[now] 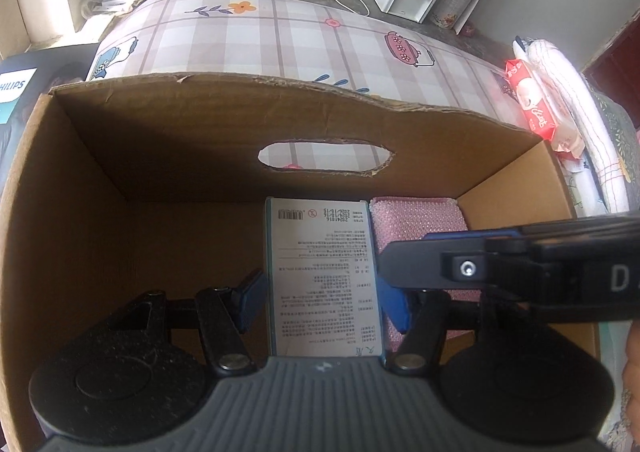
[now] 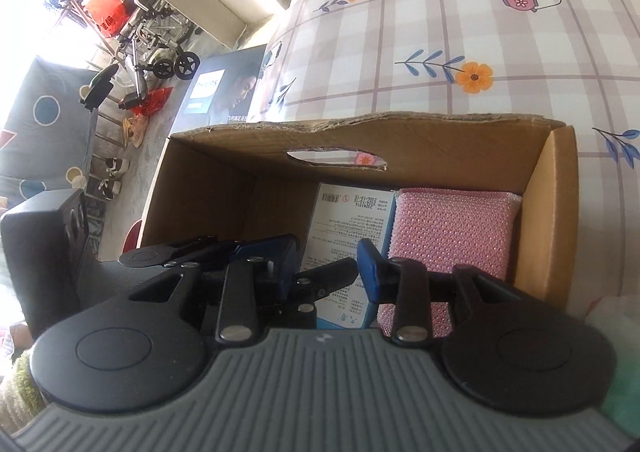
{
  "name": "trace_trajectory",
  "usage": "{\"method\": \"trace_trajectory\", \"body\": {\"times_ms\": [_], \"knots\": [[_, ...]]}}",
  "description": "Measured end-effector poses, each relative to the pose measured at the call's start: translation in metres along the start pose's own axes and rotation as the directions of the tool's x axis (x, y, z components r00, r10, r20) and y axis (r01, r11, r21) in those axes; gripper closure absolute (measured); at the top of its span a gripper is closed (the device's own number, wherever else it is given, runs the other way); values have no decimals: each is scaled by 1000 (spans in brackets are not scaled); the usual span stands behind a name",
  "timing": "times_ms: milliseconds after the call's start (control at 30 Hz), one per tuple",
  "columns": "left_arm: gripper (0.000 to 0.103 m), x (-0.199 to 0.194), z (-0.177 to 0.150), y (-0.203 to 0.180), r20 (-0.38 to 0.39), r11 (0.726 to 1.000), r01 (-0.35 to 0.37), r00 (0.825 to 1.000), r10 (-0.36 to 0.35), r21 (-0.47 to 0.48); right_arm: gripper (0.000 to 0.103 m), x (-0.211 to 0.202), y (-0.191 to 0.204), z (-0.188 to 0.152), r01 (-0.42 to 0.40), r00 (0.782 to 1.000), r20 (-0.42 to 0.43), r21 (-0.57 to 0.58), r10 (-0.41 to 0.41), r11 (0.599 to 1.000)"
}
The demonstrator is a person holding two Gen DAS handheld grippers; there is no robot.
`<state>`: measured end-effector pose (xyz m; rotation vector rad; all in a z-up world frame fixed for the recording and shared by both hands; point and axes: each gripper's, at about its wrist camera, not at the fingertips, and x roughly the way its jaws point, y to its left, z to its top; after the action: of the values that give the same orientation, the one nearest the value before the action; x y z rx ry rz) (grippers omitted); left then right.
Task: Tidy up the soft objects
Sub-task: 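Lower the medicine box into the cardboard box beside the pad, release, then reach the right tool to the white cotton swab bag and grasp it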
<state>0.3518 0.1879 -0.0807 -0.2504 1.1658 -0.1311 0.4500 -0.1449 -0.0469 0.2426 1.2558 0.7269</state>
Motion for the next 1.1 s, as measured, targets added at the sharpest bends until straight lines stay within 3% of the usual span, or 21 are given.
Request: {"method": "trace_trajectory", "body": {"times_ms": [167, 367, 500, 633, 867, 1100], "knots": [[41, -5, 1, -2, 15, 1000, -3, 1000, 4, -29, 69, -39, -4, -10, -22, 997, 75, -18, 24, 1000], [29, -51, -15, -17, 90, 1000, 23, 996, -22, -9, 66, -108, -11, -34, -33, 979, 200, -66, 45, 997], [25, -91, -32, -37, 165, 997, 74, 983, -75, 16, 62, -158, -29, -58, -12, 959, 282, -64, 30, 998], [19, -125, -43, -75, 228, 990, 95, 967, -117, 103, 62, -206, -59, -85, 19, 936, 352, -23, -9, 1000], [16, -131, -55, -171, 247, 935, 134, 943, -222, 330, 59, -268, -135, -126, 66, 894, 432, 132, -117, 989], [15, -77, -48, -260, 135, 863, 206, 945, -298, 461, 58, -289, -219, -154, 104, 881, 413, 310, -233, 945]]}}
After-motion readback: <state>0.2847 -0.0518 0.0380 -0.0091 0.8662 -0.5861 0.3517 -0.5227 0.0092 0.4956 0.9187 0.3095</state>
